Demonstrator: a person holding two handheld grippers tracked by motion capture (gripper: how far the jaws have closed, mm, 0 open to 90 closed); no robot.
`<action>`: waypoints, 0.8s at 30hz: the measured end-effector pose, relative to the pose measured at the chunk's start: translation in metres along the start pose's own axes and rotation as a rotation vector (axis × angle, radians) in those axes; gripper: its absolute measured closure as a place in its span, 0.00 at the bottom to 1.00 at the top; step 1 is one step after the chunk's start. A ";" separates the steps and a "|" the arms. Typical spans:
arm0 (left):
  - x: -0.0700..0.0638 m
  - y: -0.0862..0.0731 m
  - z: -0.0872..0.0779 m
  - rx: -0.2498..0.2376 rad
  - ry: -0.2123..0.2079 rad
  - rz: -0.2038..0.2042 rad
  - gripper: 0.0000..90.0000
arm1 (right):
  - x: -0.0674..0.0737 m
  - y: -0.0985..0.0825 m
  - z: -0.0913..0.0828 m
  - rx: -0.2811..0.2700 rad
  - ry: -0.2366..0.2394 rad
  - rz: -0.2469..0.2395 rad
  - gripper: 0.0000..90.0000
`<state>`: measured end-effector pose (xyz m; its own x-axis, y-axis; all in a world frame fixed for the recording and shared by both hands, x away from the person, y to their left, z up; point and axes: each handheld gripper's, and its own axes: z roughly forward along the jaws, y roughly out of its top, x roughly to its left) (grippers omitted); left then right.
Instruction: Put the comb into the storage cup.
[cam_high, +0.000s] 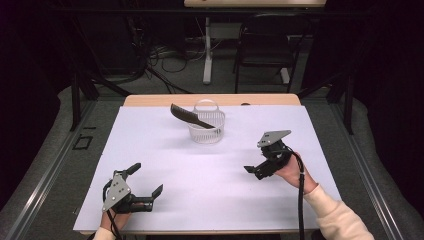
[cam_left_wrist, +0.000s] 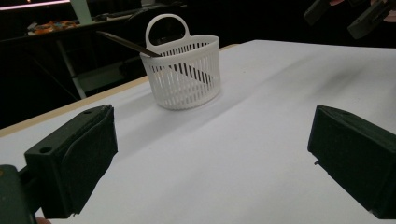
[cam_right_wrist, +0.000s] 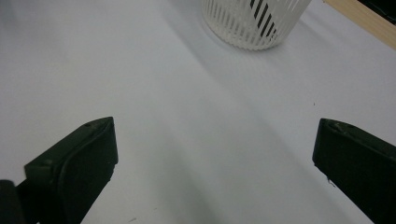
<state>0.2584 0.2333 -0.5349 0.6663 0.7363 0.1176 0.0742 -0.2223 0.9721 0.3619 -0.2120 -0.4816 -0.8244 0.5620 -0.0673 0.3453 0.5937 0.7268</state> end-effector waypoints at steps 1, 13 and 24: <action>0.000 0.000 0.000 0.001 0.001 0.000 0.01 | 0.001 -0.002 -0.001 0.002 -0.003 0.001 0.00; 0.000 0.000 0.000 0.002 0.001 0.000 0.01 | 0.007 -0.024 -0.010 -0.008 -0.021 0.027 0.00; 0.000 0.000 0.000 0.004 0.001 0.001 0.01 | 0.016 -0.043 -0.014 -0.046 -0.052 0.041 0.00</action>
<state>0.2585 0.2333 -0.5351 0.6657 0.7368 0.1183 0.0765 -0.2250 0.9713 0.3275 -0.2369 -0.5040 -0.7850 0.6153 -0.0715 0.3562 0.5428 0.7605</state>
